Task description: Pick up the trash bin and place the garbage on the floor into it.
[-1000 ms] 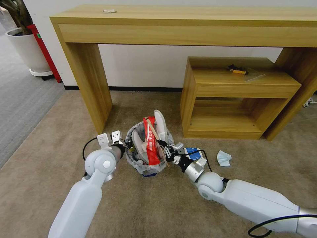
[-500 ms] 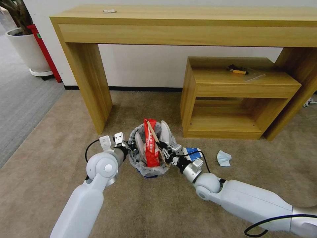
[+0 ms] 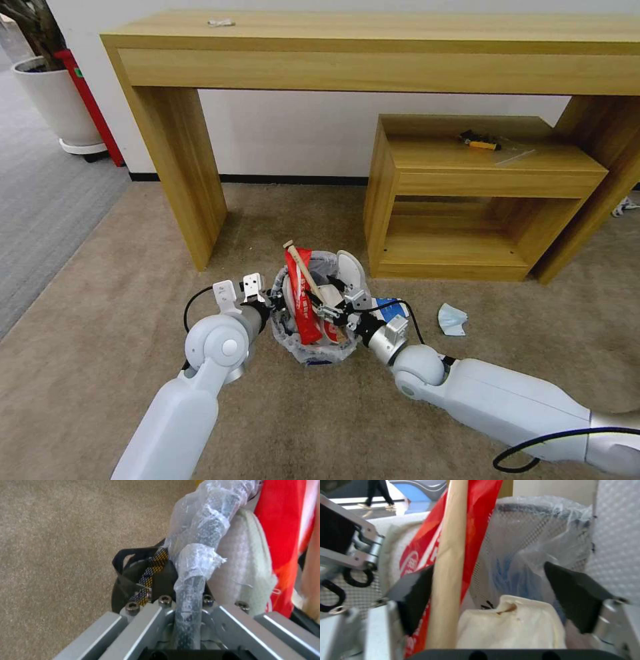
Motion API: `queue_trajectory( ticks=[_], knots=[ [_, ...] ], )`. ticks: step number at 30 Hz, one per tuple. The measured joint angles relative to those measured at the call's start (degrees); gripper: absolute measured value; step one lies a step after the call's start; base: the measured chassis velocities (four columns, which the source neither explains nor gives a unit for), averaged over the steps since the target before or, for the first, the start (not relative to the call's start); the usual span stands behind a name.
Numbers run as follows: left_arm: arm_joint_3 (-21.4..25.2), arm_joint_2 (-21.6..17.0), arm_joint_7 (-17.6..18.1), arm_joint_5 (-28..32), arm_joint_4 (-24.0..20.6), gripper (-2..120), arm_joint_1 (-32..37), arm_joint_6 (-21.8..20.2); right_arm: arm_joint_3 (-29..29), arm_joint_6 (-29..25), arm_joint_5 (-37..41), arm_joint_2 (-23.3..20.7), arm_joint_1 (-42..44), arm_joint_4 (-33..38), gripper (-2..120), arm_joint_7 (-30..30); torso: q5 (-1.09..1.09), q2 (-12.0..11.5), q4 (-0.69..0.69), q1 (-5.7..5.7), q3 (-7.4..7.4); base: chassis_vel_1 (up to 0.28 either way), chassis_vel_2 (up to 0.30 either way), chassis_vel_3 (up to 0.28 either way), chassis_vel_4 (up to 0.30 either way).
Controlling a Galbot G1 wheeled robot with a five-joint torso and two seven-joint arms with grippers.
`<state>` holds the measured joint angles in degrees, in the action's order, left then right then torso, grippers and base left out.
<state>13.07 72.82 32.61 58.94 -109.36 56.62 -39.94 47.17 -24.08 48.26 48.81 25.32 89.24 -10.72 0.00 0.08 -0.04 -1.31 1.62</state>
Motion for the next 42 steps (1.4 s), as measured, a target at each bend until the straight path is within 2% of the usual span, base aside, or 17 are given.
queue_trajectory(
  ticks=[1, 3, 7, 19, 42],
  knots=[
    [-0.1, 0.1, -0.3, 0.0, 0.6, 0, -0.2, 0.0, 0.0, -0.1, 0.0, 0.0, 0.0, 0.3, 93, 0.0, 0.01, 0.0, 0.0, 0.0, 0.0, 0.0, 0.0, 0.0, 0.0],
    [-0.1, 0.1, -0.3, 0.0, 1.2, 0, -0.4, 0.0, 0.0, -0.2, 0.2, -0.1, -0.1, 0.6, 98, 0.0, 0.01, 0.0, 0.0, 0.0, 0.0, 0.0, 0.0, 0.0, 0.0],
    [-0.1, 0.2, -0.3, 0.0, 3.0, 0, -0.7, 0.1, -0.1, -0.5, 0.8, -0.3, -0.3, 1.4, 100, 0.2, 0.0, 0.0, 0.0, 0.0, 0.0, 0.0, 0.0, 0.0, 0.0],
    [-0.1, 0.4, 0.2, -0.6, 5.8, 0, -1.1, 0.2, -1.0, -1.4, 1.8, -0.9, -0.4, 3.4, 100, 0.3, 0.0, 0.0, 0.0, 0.0, 0.0, 0.0, 0.0, 0.0, 0.0],
    [-0.1, 1.0, -0.2, -2.1, 6.9, 0, 0.2, 0.2, -6.2, 1.5, 4.9, -0.9, -5.5, 7.8, 100, -4.0, 0.01, 0.0, 0.0, 0.0, 0.0, 0.0, 0.0, 0.0, 0.0]
  ],
)
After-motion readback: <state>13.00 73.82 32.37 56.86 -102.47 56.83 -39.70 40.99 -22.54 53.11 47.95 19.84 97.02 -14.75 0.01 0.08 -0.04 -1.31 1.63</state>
